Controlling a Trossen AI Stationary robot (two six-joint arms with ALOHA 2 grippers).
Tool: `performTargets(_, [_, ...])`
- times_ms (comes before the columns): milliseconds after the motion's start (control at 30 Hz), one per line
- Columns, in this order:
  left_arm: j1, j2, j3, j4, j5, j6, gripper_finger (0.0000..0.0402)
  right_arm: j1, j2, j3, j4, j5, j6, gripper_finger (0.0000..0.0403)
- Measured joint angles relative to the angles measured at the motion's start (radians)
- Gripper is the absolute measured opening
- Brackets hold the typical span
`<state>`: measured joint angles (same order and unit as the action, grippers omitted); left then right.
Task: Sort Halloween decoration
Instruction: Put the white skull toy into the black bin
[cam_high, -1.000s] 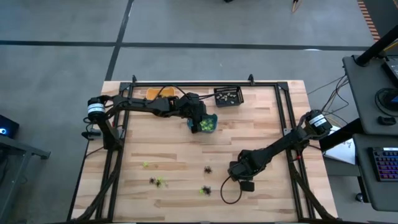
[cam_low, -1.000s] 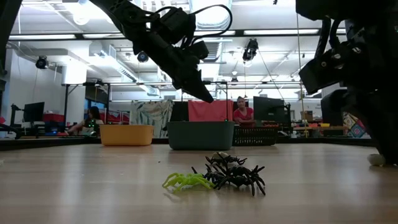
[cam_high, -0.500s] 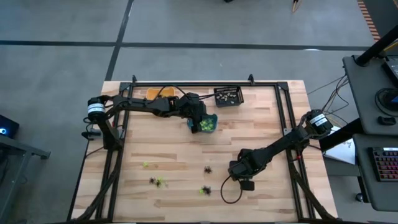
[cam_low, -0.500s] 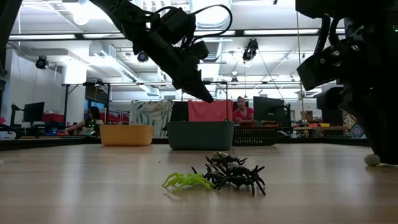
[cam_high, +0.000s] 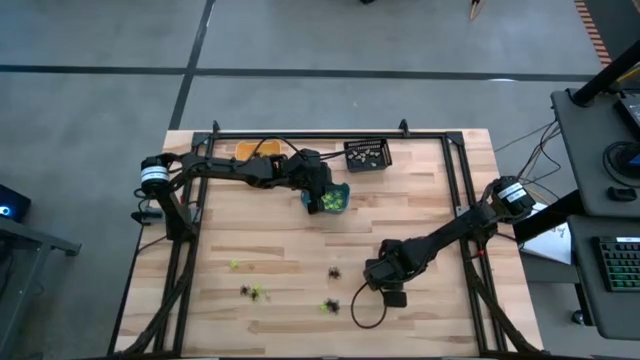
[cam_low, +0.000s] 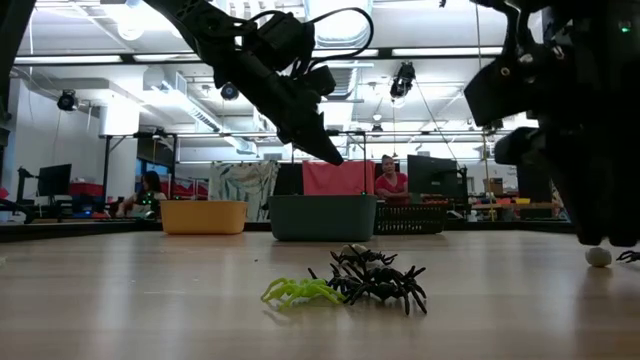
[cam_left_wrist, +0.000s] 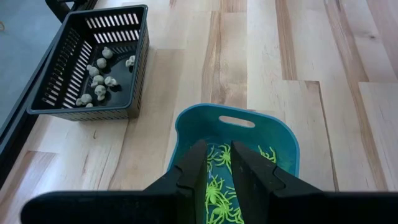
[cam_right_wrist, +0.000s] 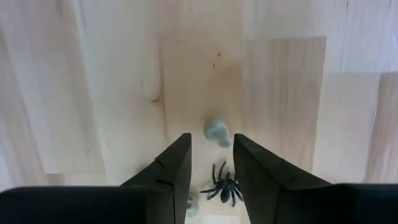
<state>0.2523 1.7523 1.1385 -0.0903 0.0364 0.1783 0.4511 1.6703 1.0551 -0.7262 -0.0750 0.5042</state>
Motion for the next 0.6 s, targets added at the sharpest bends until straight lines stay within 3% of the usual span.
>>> performTargets(300, [0.000,0.000,0.000,0.000,0.000,0.000,0.0055,0.000,0.000,-0.032,0.014,0.044,-0.008,0.0114])
performTargets(600, [0.000,0.000,0.000,0.000,0.000,0.000,0.0055,0.000,0.001,-0.054,0.078,0.055,-0.051,0.0094])
